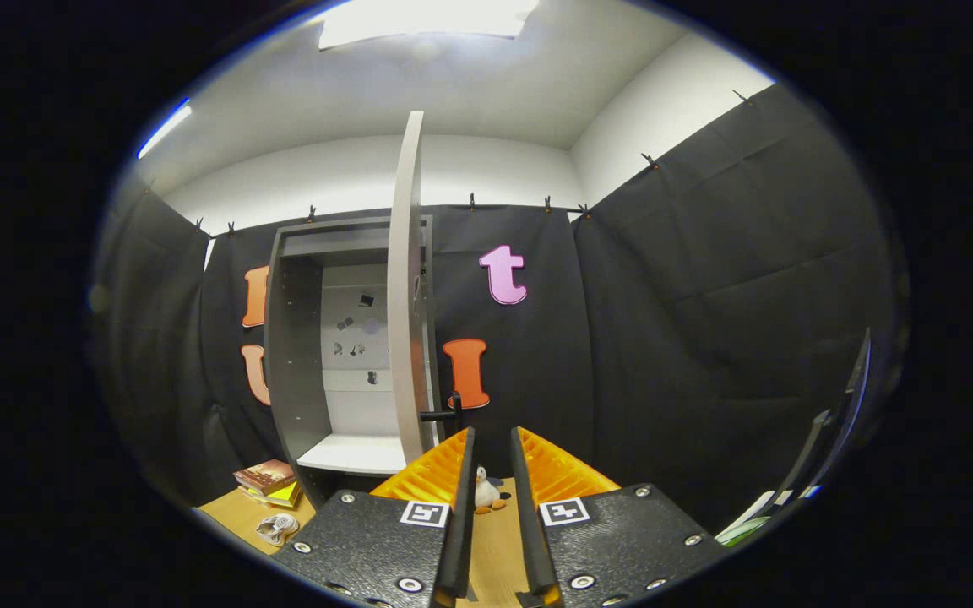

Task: Open the shoe cabinet door, grab the shoes and put them into the shoe cabinet, then close the shoe cabinet door.

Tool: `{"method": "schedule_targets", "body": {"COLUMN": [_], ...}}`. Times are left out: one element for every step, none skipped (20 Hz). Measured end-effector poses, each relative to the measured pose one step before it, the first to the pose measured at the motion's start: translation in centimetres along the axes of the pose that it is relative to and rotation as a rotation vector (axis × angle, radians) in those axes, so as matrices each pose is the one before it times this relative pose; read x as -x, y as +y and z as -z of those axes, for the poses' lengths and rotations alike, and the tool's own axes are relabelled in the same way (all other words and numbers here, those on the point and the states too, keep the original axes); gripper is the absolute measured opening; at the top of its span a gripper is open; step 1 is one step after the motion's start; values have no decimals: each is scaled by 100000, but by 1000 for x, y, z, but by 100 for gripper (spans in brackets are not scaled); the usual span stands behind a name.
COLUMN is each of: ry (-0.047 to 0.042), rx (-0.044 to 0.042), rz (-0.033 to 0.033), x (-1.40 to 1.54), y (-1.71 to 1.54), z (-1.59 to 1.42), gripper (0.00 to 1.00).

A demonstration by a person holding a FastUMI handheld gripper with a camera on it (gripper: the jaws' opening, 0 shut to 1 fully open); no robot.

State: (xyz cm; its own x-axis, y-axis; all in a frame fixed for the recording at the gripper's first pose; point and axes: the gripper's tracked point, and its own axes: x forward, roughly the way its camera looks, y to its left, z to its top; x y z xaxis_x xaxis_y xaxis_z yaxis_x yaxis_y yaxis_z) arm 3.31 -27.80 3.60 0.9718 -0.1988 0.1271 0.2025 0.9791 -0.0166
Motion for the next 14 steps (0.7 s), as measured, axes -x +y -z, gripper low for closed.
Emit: {"method": "schedule_targets", "body": {"ry": [209,498,353,121,335,181,429,327,18,242,885,1057,1265,1196], "rx": [87,55,-437,-301,122,402,37,-428,-410,-68,-134,251,266,557], "rz": [-127,258,-338,-788,-615,-429,-548,-1098,-200,-958,-871,-410,-929,-1201], "x": [696,636,638,622,603,472,423,461,451,205,173,48,47,-30], "y": [526,392,527,755,767,824,854,1065,930,948,1045,1003,998,1192], "z": [90,43,-35,28,145,203,173,264,263,463,686,806,872,849], "gripper": [26,26,26,27,29,32,33,35,44,53,62,71,80,82]}}
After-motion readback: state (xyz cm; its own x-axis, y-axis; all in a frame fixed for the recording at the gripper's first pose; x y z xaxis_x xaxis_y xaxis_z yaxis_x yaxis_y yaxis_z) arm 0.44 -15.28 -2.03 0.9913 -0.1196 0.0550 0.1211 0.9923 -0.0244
